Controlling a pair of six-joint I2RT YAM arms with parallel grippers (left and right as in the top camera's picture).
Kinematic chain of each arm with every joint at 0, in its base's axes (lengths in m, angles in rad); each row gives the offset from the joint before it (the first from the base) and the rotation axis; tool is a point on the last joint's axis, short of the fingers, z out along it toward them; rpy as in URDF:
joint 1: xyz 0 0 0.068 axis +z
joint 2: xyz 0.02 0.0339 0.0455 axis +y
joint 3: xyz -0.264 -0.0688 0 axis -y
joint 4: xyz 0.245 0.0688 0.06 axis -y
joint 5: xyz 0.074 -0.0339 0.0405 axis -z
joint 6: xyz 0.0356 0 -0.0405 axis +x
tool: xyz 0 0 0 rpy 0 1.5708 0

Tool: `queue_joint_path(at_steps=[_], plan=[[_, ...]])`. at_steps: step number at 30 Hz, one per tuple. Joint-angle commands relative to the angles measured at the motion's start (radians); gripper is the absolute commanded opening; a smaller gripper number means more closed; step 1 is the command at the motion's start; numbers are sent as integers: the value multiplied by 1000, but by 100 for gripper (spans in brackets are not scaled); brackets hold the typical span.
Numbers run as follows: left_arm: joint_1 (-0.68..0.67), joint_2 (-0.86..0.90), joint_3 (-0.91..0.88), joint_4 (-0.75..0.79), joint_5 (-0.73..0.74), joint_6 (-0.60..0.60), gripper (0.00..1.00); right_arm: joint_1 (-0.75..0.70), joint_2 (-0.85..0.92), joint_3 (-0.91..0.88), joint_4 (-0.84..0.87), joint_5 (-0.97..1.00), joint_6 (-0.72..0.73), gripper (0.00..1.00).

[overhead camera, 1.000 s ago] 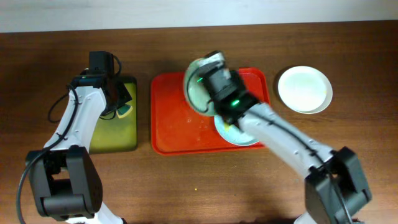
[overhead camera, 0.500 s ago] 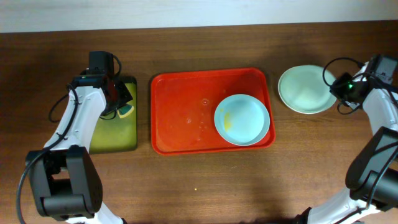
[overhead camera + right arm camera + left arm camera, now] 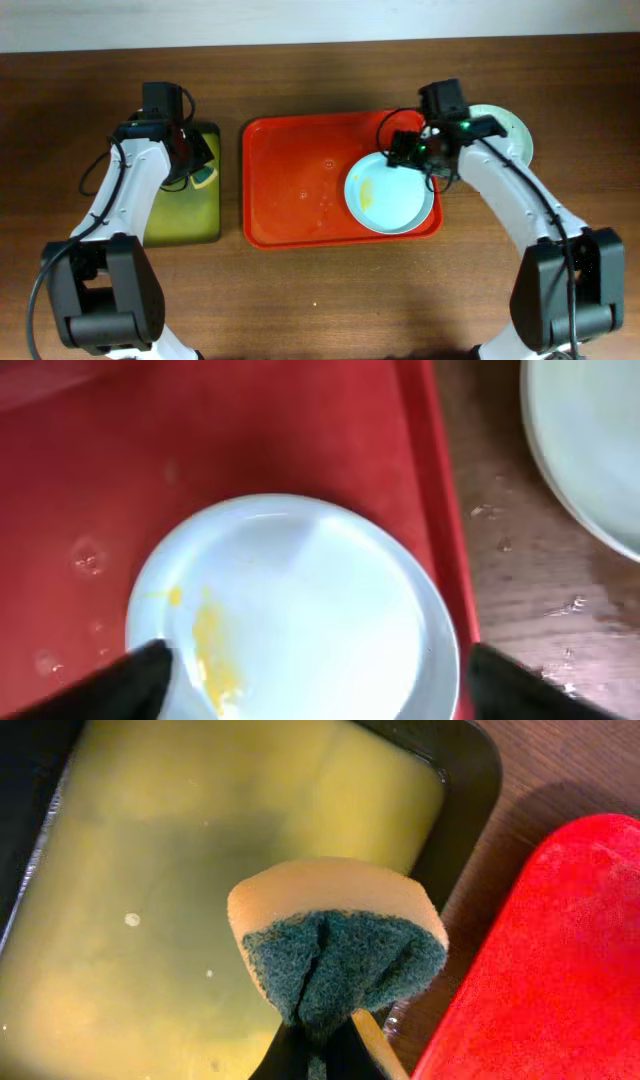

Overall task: Clean dirty plates on tray and stack at the side
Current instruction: 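Grip the light blue plate rim with the right gripper and pull it center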

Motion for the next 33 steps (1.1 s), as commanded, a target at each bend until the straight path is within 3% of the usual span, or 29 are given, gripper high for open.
queue_joint_path(at_steps=[1,4,5,10,15,22,26,33], plan=[[-12,-4,-2,2,90,10,0,79,-1,-4,-7,57,71,99],[-97,-4,-2,8,173,147,0,108,-1,-4,-29,10,71,99],[-139,-4,-2,9,175,169,0,107,-1,-4,-29,10,71,94],[-329,-4,-2,59,126,179,0,98,3,-4,-97,89,72,53],[-343,-3,-2,69,130,179,0,41,4,-22,-152,130,97,50],[-343,-3,-2,69,130,179,0,-43,24,-199,74,111,32,46],[-343,-3,-2,69,130,179,0,-43,60,-204,97,95,-1,45],[-343,-3,-2,69,130,179,0,-43,82,-203,152,-149,-121,42]])
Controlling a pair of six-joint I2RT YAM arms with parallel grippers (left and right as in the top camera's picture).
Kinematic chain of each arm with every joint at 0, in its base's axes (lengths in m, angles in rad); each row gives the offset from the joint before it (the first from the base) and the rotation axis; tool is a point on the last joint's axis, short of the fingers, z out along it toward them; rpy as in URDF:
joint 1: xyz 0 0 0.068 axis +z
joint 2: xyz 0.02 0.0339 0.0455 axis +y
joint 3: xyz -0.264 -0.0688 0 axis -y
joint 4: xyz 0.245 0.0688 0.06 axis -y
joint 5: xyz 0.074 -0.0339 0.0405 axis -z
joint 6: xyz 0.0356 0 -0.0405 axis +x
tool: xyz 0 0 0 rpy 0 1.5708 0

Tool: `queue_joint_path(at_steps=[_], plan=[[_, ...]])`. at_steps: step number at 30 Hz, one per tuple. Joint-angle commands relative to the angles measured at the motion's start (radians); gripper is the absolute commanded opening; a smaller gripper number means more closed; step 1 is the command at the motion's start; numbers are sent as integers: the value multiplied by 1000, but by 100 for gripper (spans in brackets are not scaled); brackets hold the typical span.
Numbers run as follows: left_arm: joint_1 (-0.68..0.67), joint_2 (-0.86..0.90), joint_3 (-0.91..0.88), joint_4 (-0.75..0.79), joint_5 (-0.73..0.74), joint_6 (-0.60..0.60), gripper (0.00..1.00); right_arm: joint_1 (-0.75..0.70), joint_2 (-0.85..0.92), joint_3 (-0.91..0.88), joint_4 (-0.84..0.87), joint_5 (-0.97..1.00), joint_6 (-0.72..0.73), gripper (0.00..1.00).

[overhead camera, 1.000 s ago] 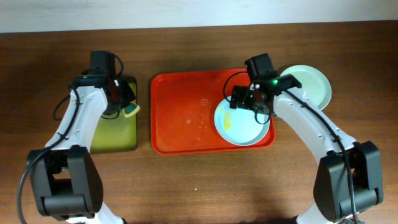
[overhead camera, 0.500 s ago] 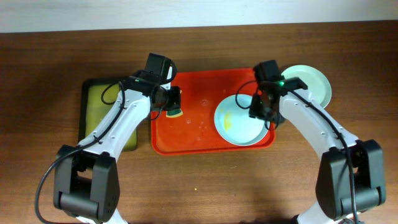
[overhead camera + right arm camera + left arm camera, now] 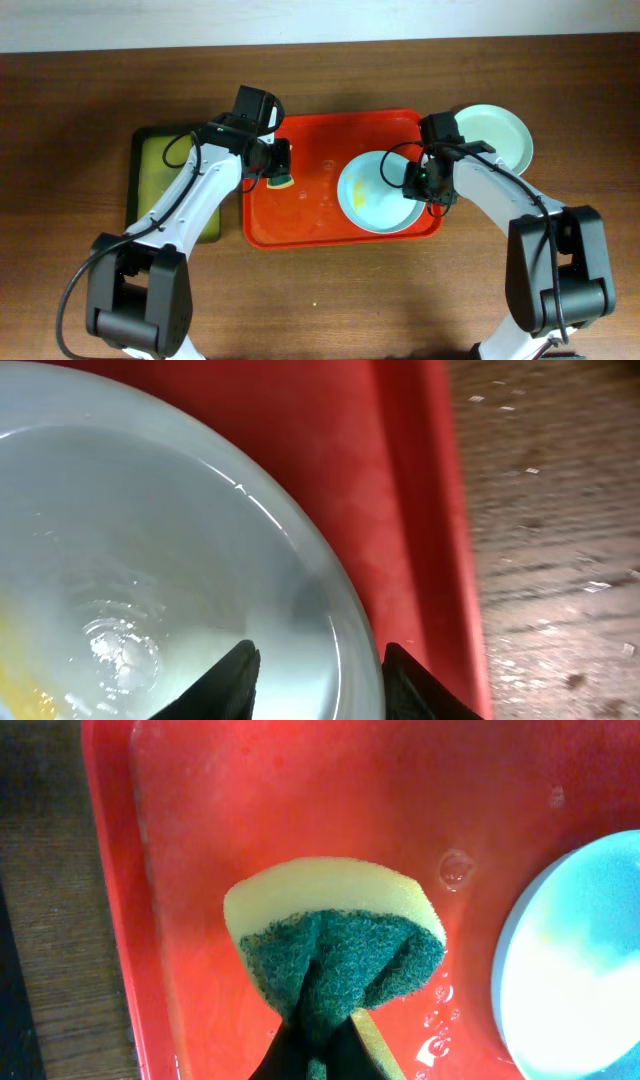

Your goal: Clean dirty plates on tray and stack at the side

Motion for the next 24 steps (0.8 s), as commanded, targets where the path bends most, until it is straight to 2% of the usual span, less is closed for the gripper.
queue_joint_path(at_steps=[1,5,8,10,11,12,13,14,17,21,24], plan=[[-3,-3,-2,2,-6,19,0,2,13,-3,11,-81,-69,42],[-3,-3,-2,2,-6,19,0,-1,13,1,25,22,-69,44],[-3,-3,-2,2,-6,19,0,2,32,0,80,8,-151,44],[-3,-3,-2,2,-6,19,0,2,84,-1,86,3,-152,43],[-3,-3,-2,2,-6,19,0,2,97,-1,86,-21,-159,39],[-3,-3,-2,2,-6,19,0,2,97,0,86,-76,-177,29],[-3,-3,-2,2,-6,19,0,2,97,0,86,-121,-177,13],[-3,-3,-2,2,-6,19,0,3,97,0,86,-149,-177,8],[-3,-3,-2,3,35,19,0,30,97,0,97,-200,-166,7],[-29,-3,-2,10,55,17,0,76,97,0,134,-200,-25,7],[-88,-3,-2,32,53,15,0,110,97,0,167,-200,19,8]])
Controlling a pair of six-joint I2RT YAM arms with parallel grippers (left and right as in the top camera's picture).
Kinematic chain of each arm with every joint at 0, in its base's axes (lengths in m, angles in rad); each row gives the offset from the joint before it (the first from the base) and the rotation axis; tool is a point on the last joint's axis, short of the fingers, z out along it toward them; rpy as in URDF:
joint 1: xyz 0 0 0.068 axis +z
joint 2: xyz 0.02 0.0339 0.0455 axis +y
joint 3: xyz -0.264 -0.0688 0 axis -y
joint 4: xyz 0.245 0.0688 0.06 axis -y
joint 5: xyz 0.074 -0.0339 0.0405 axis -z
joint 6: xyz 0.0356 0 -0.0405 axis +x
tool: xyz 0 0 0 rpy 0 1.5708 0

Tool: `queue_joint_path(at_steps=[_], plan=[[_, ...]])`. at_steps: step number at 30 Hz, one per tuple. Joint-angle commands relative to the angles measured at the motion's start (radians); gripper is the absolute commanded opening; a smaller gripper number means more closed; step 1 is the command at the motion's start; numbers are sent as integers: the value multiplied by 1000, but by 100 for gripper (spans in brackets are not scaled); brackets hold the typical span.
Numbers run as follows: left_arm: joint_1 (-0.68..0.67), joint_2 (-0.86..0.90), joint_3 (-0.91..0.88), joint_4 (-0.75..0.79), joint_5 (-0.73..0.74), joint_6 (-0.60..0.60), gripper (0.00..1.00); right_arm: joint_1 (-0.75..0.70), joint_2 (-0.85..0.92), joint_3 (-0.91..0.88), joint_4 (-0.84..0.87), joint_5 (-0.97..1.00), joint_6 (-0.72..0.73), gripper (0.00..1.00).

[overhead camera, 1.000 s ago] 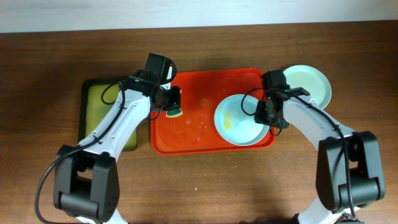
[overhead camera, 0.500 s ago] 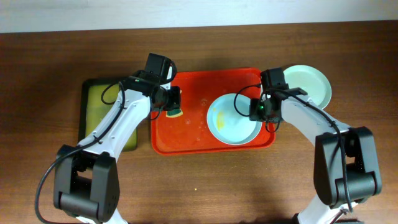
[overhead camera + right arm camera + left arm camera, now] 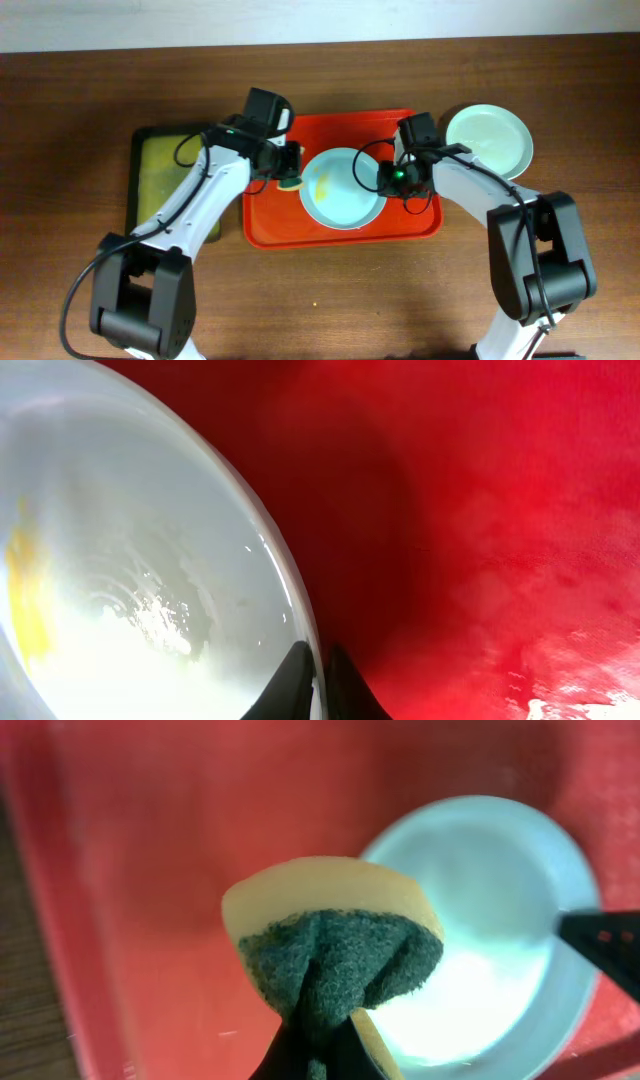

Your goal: Clean dirty plates on tray and stack at the side

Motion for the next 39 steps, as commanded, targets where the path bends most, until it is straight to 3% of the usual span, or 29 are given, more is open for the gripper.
queue_joint_path(at_steps=[1,10,19,24,27,36,39], plan=[[-64,-3,-2,32,17,15,0,42,22,-9,10,-6,96,8],[-117,34,-2,64,8,-94,0,112,22,-9,38,-2,138,9],[-124,83,-2,95,67,-99,0,112,22,-9,50,2,138,9],[-134,94,-2,94,-66,-140,0,112,22,-9,45,2,137,8],[-134,163,-2,94,-62,-203,0,112,22,-9,45,2,137,9],[-134,211,-2,101,-100,-195,0,111,22,-9,53,2,129,9],[-134,211,-2,100,-99,-195,0,111,22,-9,47,2,103,4]])
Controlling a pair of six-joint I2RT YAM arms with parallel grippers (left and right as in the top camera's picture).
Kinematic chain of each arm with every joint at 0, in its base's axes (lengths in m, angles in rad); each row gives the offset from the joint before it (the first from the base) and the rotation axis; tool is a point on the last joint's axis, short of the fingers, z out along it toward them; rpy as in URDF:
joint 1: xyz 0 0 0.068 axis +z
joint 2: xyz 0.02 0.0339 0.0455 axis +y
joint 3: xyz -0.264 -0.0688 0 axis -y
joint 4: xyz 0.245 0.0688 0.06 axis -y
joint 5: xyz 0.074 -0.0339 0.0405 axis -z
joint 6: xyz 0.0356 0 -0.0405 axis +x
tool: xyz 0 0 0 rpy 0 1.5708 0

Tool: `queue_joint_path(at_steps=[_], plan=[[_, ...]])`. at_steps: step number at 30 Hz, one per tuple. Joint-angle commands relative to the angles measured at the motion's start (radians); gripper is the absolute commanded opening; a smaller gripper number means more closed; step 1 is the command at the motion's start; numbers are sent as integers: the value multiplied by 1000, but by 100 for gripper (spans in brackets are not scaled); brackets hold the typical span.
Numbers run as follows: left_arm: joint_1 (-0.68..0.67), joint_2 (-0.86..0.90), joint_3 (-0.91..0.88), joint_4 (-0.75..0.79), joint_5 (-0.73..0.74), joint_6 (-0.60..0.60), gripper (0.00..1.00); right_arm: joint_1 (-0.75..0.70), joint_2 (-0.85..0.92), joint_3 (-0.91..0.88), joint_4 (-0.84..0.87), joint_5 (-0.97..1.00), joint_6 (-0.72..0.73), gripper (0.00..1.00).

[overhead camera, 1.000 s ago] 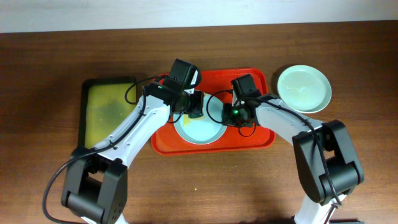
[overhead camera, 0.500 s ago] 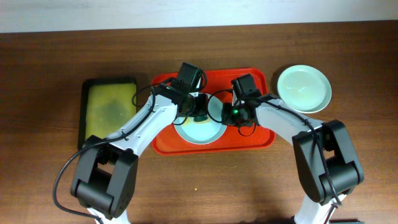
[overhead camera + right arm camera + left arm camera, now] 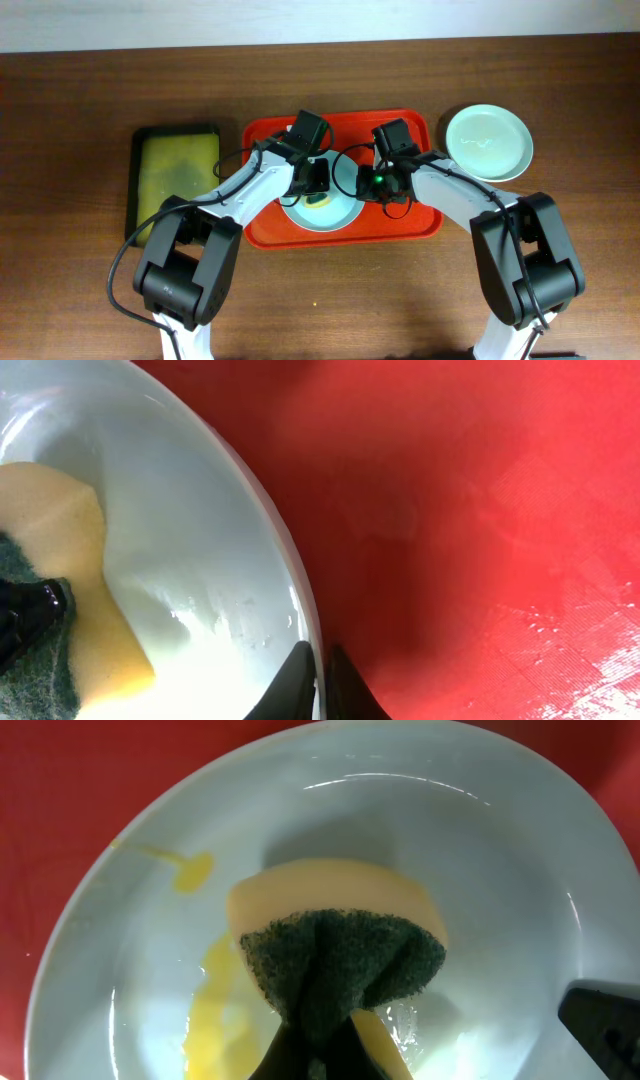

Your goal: Clean dirty plates on tray and stack at the side

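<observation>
A pale blue plate (image 3: pixel 338 208) with yellow smears (image 3: pixel 215 1010) lies in the middle of the red tray (image 3: pixel 410 222). My left gripper (image 3: pixel 322 1055) is shut on a yellow-and-green sponge (image 3: pixel 335 945), which hangs over the plate's inside, near the smear. My right gripper (image 3: pixel 320 665) is shut on the plate's right rim (image 3: pixel 290 570), one finger inside and one outside. The sponge (image 3: pixel 55 580) also shows at the left of the right wrist view. A second pale plate (image 3: pixel 488 142) sits on the table to the right of the tray.
A dark tub of yellowish water (image 3: pixel 176 180) stands on the brown table left of the tray. Water drops lie on the tray floor (image 3: pixel 520 610).
My left gripper has carried the sponge from the tray's left part to over the inside of the plate. The plate now lies a little further left on the tray, still pinched by my right gripper.
At first the sponge hung over the tub in my left gripper while my right gripper stood open above the dirty plate at the tray's right. Then the sponge was over the tray and the right fingers straddled the rim. Later the plate, gripped, lay mid-tray; now the sponge is over it.
</observation>
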Motion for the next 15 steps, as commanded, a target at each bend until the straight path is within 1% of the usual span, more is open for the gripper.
queue_joint_path(at_steps=[1,15], plan=[[0,11,-2,-2,-26,-5,0,5,16,-6,-4,2,-19,4],[-1,27,-2,-7,-21,-5,0,5,16,-6,-3,2,-29,4]])
